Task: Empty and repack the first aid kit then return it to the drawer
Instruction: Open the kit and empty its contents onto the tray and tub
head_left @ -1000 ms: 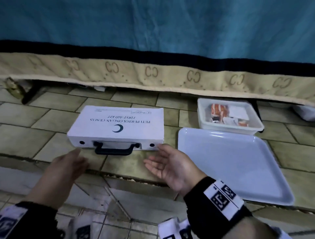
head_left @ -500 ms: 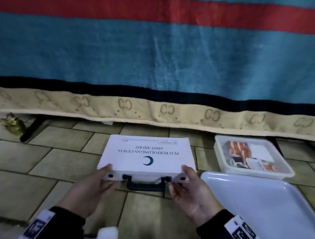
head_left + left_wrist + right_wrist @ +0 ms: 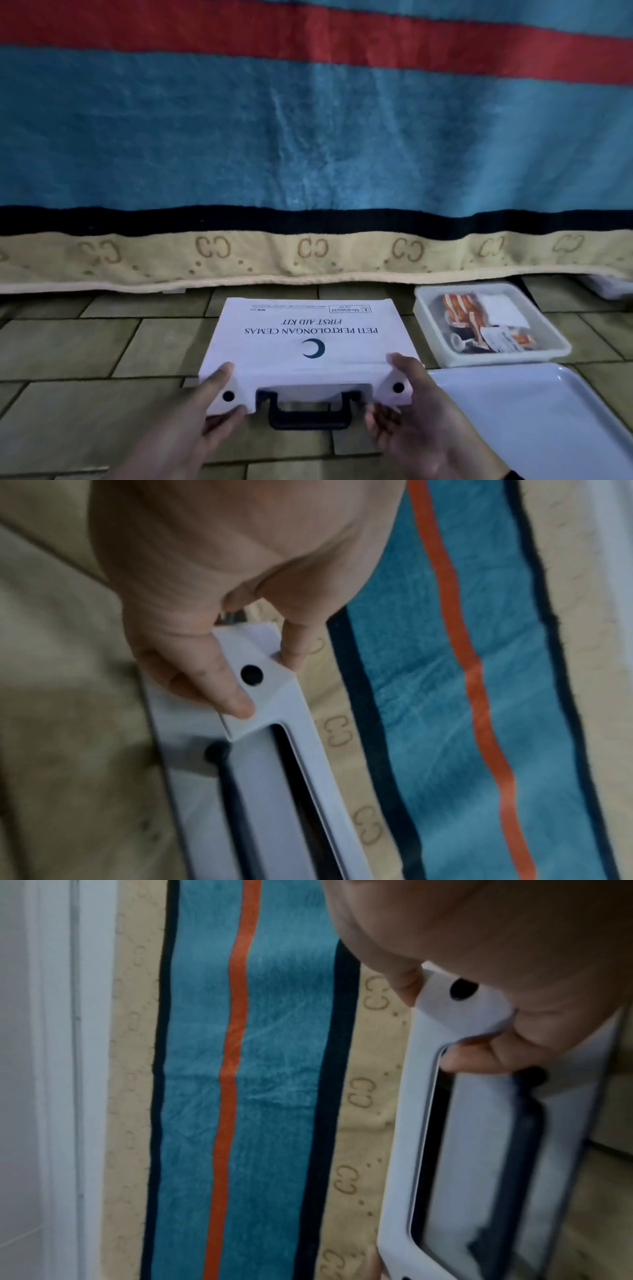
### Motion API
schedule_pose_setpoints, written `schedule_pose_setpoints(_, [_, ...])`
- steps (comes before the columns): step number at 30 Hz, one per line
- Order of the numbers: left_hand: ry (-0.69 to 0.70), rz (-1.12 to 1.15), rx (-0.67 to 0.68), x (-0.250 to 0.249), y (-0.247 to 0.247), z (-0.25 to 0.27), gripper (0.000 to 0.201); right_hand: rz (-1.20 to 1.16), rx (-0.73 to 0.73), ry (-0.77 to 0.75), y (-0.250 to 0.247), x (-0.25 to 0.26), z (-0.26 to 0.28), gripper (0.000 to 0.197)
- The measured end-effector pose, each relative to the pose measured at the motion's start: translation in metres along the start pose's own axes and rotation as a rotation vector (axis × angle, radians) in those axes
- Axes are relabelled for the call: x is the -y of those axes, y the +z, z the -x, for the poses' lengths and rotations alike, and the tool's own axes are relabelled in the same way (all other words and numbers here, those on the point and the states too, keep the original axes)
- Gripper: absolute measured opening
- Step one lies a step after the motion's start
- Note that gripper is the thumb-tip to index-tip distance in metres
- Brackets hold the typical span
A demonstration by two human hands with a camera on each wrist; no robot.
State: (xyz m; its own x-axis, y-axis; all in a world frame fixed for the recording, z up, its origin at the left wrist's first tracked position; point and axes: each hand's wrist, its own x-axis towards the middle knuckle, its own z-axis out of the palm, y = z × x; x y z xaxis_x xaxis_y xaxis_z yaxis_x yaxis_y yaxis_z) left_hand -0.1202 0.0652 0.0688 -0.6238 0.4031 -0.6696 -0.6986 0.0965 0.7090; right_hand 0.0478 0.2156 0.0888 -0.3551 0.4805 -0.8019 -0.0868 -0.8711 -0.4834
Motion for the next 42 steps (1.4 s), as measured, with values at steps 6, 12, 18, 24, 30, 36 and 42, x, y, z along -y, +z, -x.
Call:
schedule_pose_setpoints(6, [0.331,-0.389,0.019,-0.032,-0.007,0.008,0.011,0.106,0.064,-0.214,0.008,0.039,0.020,0.026])
schedule_pose_setpoints(12, [0.926,-0.976,-0.259,-0.077,0.023,0.004,0.024,0.698,0.073,-0.696,0.002,0.068,0.020,0.009])
schedule_pose_setpoints(18, [0.951,-0.998,-0.323,-0.097,0.043,-0.015,0.013,1.813,0.088,-0.871,-0.023,0.063,0.005,0.033])
schedule_pose_setpoints(24, [0.889,-0.996,-0.336,-0.108,0.052,-0.033,0.008,2.152,0.031,-0.910,-0.013,0.056,-0.030,0.023])
schedule_pose_setpoints(30, [0.896,-1.041,-0.377,-0.111,0.061,-0.040,0.012,2.058,-0.078,-1.029,-0.016,0.072,-0.029,0.016])
schedule_pose_setpoints(36, [0.935,-1.055,-0.353,-0.108,0.077,-0.040,0.014,1.966,-0.088,-0.986,-0.029,0.079,-0.038,0.020])
schedule_pose_setpoints(42, [0.947,-1.161,-0.439,-0.109,0.083,-0.041,0.019,1.912,-0.080,-0.964,-0.035,0.080,-0.043,0.022])
